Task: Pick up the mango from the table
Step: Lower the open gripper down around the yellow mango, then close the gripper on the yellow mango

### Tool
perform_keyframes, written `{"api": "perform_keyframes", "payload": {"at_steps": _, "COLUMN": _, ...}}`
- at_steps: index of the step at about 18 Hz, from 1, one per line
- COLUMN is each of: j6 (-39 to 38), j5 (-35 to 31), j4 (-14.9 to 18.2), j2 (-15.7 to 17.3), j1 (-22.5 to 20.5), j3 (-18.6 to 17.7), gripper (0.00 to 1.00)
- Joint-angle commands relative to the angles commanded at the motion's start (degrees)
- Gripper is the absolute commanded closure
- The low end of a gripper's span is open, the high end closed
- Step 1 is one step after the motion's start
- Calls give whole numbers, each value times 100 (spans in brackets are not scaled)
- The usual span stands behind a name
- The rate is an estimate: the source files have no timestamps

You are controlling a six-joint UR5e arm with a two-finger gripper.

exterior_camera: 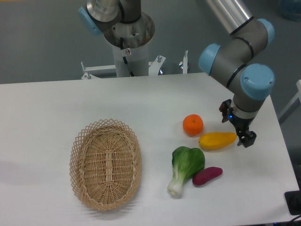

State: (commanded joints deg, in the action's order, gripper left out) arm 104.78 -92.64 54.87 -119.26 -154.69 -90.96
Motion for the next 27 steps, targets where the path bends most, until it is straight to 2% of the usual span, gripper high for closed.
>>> {"api": "perform_keyframes", "payload": {"at_steps": 3, "j6": 7, "j5": 26, "j4": -415, "j2": 0, "j1": -8, "j3": -317, "gripper": 0}}
{"api": "perform_keyframes", "payload": {"at_steps": 6, "j6": -28, "j5": 35, "j4": -477, "j2": 0, "j1": 9, "j3": -414, "gripper": 0}}
{"api": "perform_keyframes", "payload": {"at_steps": 13, "j6": -37, "j5": 35, "j4": -968, "j2": -79, "j1": 36, "j3": -695, "gripper": 0}}
{"api": "perform_keyframes", "payload": {"at_steps": 17, "j6": -54, "j5": 44, "j4": -1083, "j2": -88, "j1": 36, "j3": -774, "gripper": 0}}
{"api": "perform_keyframes", "payload": {"at_steps": 18, "j6": -54, "j5": 53, "j4": -1110, "j2": -88, "j1": 36, "j3": -783, "gripper": 3}}
{"api": "perform_keyframes", "payload": {"at_steps": 20, "j6": -89, "j5": 88, "j4": -1110, "j2": -80, "j1": 36, "j3": -775, "gripper": 24}}
{"api": "perform_keyframes", "payload": {"at_steps": 22, "j6": -116, "j5": 88, "j4": -1101, "j2": -71, "j1": 36, "j3": -775, "gripper": 38}}
{"api": "perform_keyframes", "payload": {"at_steps": 27, "j6": -195, "j5": 88, "j4": -1101, "j2": -36, "j1": 27, "j3": -766, "gripper": 53}}
